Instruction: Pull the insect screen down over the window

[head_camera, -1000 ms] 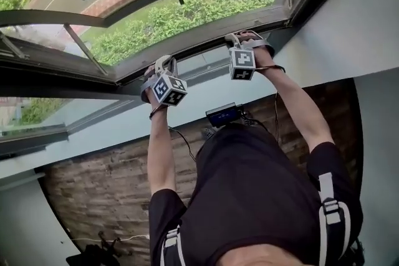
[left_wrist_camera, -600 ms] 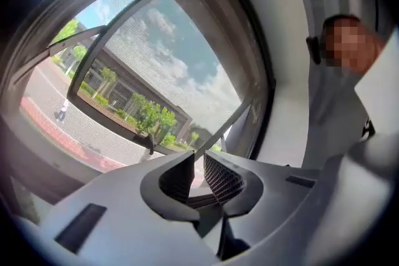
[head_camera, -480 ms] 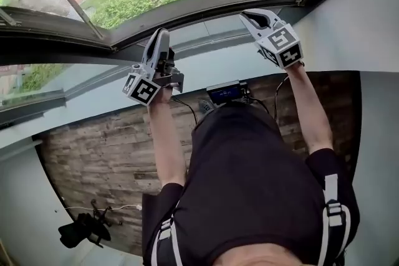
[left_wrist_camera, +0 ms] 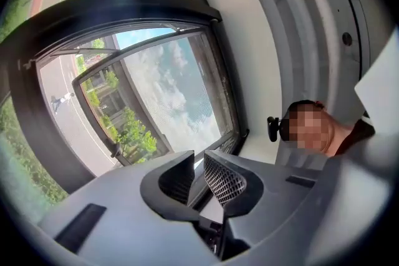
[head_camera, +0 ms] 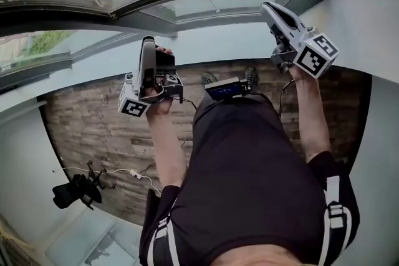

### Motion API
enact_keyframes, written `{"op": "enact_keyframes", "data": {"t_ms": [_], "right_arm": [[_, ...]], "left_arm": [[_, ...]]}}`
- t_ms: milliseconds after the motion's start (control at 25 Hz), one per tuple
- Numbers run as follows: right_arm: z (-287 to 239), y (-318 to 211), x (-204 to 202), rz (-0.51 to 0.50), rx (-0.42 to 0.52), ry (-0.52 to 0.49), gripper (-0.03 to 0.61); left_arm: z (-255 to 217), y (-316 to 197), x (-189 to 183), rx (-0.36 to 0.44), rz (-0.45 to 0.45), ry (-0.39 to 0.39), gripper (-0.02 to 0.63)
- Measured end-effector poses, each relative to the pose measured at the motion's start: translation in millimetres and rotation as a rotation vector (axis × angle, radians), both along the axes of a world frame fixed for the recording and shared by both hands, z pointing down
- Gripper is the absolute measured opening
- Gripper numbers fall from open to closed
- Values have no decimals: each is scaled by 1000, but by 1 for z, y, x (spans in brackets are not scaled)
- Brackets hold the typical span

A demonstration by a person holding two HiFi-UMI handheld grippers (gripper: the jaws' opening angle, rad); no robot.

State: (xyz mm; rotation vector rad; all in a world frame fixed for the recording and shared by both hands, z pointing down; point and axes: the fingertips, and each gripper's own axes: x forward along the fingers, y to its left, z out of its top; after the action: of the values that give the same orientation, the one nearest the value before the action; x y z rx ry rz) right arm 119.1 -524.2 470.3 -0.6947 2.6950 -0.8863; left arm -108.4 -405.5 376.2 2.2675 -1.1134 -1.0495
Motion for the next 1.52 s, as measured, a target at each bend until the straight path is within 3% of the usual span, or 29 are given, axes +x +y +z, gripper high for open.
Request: {"op": "enact_keyframes", "data": {"t_ms": [120, 240, 480, 600, 800, 1040, 1240, 1520], "right_arm": [[2, 19, 1, -9, -56, -102, 21], [2, 49, 12, 31, -95, -129, 21], [-10, 73, 19, 83, -63, -174, 21], [-22, 108, 14, 108, -54, -195, 21], [-50, 203, 3, 151, -34, -171, 21], [-69, 248, -8, 172, 22, -132, 21], [-81, 284, -2, 162, 54, -169, 21], [-105, 334, 32, 123, 77, -192, 21]], "left_arm": [[-12, 35, 0, 40, -21, 19, 41], [-15, 59, -1, 41, -1, 28, 40], [-20, 77, -7, 116, 54, 71, 40], [-23, 111, -18, 134, 76, 107, 40], [-31, 187, -41, 180, 128, 171, 40], [-24, 219, -44, 168, 167, 219, 40], [-28, 269, -41, 213, 132, 179, 40], [-53, 320, -9, 242, 85, 210, 40]]}}
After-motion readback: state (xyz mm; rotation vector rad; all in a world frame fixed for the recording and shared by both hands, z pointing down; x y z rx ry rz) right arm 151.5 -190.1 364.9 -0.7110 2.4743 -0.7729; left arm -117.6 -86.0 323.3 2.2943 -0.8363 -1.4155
